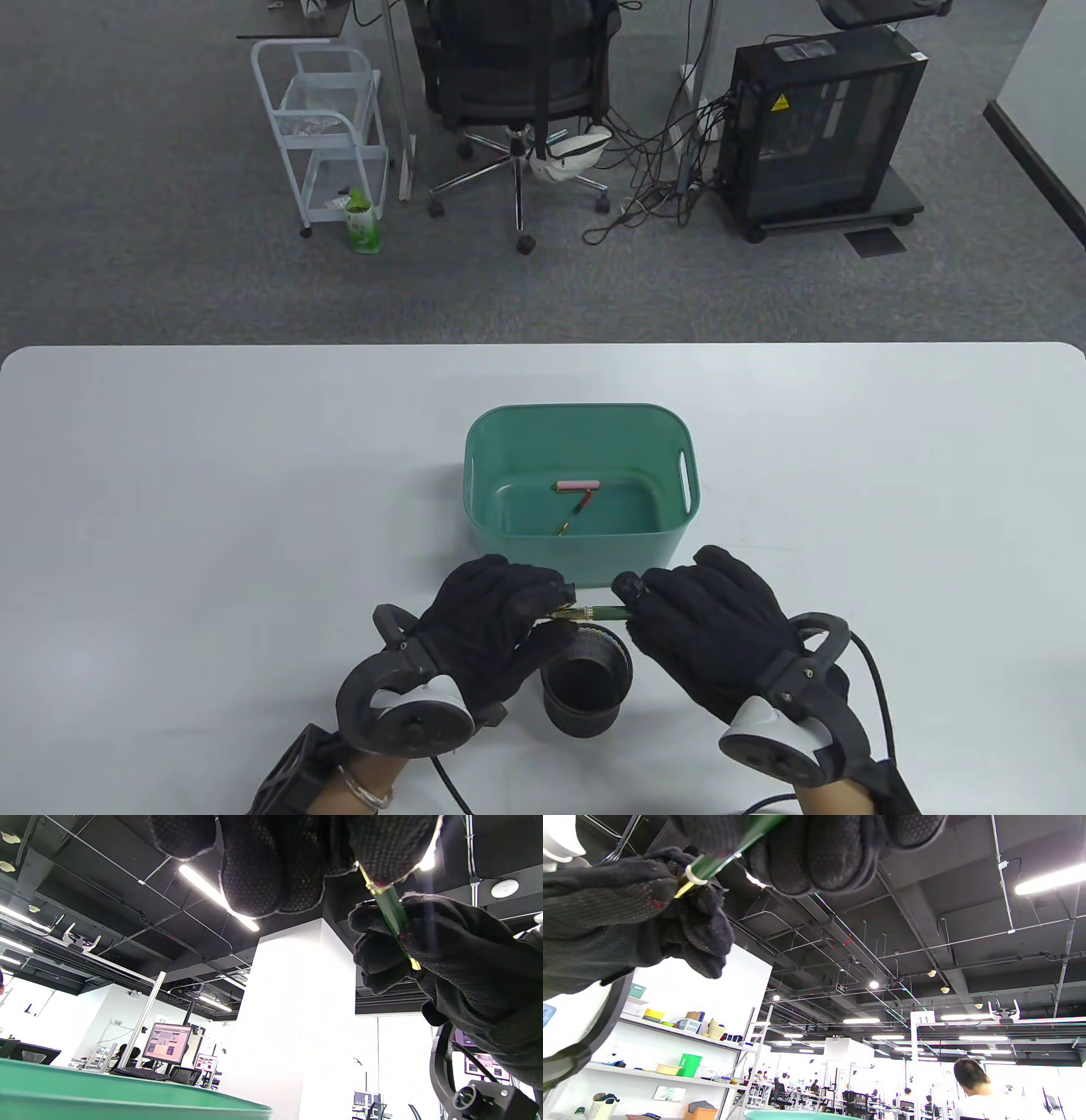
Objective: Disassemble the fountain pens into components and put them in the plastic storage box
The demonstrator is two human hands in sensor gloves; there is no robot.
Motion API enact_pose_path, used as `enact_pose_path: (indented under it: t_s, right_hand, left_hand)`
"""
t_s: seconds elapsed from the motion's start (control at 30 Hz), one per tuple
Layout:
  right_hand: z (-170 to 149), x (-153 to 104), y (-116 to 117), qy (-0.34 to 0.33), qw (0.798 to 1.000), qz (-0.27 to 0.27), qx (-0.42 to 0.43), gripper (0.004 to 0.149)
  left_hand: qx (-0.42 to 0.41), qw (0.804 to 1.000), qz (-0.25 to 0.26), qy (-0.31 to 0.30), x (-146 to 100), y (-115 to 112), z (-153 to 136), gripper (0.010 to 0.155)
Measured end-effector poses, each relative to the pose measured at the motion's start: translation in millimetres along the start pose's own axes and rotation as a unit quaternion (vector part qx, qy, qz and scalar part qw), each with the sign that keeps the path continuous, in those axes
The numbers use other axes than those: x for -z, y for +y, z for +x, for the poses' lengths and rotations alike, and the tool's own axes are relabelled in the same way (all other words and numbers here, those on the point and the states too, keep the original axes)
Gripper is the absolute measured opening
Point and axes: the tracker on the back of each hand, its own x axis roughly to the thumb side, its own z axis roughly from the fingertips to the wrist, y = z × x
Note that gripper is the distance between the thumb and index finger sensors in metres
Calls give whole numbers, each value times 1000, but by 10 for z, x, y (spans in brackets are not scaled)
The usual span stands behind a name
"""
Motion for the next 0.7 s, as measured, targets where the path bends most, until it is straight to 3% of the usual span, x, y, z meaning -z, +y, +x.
enact_pose_path:
  t_s: [0.7]
  right_hand:
    - [21,0,7,-5,1000,0,9,43]
  left_hand:
    - [-21,1000,13,2,3,18,-37,51]
